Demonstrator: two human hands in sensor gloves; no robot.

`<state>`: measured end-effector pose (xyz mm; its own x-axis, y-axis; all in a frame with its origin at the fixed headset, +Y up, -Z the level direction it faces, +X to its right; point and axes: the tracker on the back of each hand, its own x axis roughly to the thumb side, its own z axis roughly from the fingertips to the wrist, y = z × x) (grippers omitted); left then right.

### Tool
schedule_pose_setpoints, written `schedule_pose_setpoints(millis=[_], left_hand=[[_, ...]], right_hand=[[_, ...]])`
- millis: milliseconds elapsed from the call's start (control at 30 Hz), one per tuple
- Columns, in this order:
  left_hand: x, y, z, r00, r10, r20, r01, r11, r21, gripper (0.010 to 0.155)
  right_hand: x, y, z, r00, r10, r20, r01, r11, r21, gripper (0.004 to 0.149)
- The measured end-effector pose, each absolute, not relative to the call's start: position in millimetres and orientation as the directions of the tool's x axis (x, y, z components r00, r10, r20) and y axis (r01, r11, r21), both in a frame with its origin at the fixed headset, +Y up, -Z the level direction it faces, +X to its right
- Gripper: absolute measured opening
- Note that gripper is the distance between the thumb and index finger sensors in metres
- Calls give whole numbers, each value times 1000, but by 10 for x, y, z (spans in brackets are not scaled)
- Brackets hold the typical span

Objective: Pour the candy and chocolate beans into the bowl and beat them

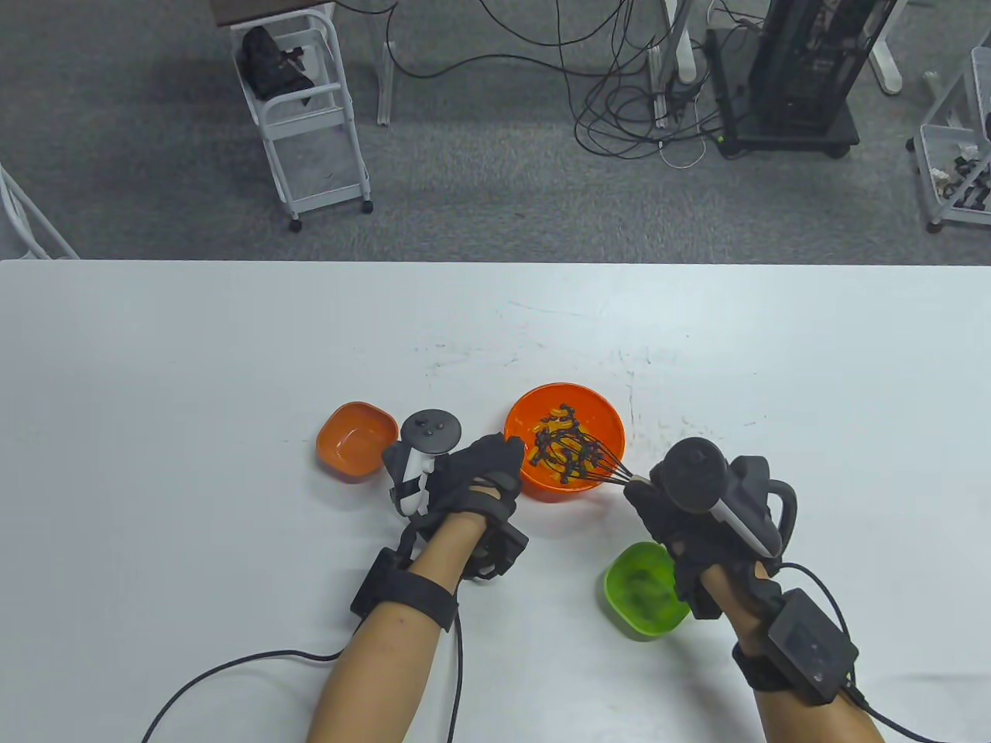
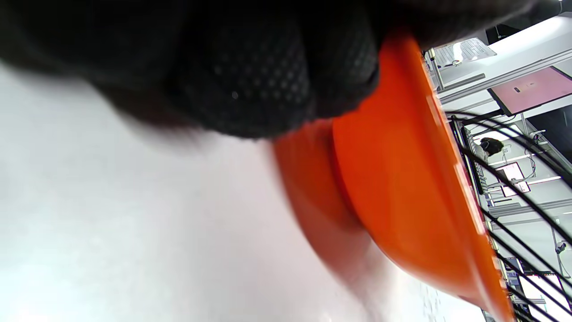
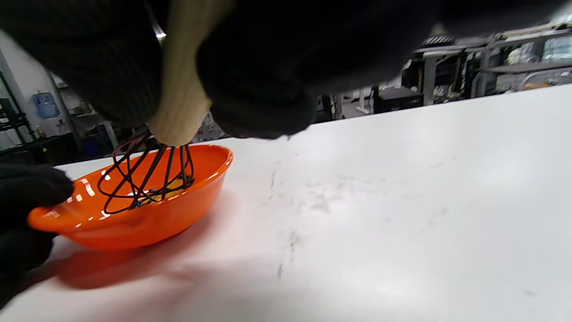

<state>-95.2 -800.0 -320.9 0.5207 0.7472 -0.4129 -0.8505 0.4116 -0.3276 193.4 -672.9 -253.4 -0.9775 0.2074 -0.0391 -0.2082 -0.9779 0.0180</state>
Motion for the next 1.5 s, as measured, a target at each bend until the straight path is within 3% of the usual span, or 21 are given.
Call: schedule_pose_setpoints(millis=[267, 433, 533, 767, 1033, 1233, 1400, 1500], left_hand=[[-952, -8003, -3214, 518, 749, -412, -851, 405, -334, 48], [-956, -8004, -3214, 515, 748, -419, -853, 402, -332, 49], [-956, -8003, -3212, 517, 747, -418, -852, 407, -329, 48], [-955, -8006, -3214, 513, 749, -419, -855, 400, -331, 48], [-960, -8015, -3222, 510, 754, -415, -855, 394, -337, 48], [-972, -8022, -3224, 499, 754, -426, -862, 384, -331, 48], [-967, -8023, -3225, 506, 750, -426, -859, 391, -331, 47], [-972, -8027, -3226, 502, 752, -428, -861, 387, -329, 46]], right_hand=[[1935, -6949, -2630, -961, 269, -62, -266, -963, -45, 59], [1847, -7037, -2630, -947, 321, -24, -321, -947, -9, 59], [1810, -7002, -2605, -934, 355, 23, -353, -933, 77, 58], [1945, -6776, -2571, -961, 275, 9, -273, -957, 101, 57], [1934, -6802, -2577, -989, 144, -37, -143, -989, -42, 58], [1848, -7060, -2632, -978, 208, 15, -209, -973, -95, 59], [1780, -7019, -2604, -956, 284, 74, -289, -956, -53, 57], [1747, -6915, -2573, -961, 242, 133, -243, -970, 8, 57]])
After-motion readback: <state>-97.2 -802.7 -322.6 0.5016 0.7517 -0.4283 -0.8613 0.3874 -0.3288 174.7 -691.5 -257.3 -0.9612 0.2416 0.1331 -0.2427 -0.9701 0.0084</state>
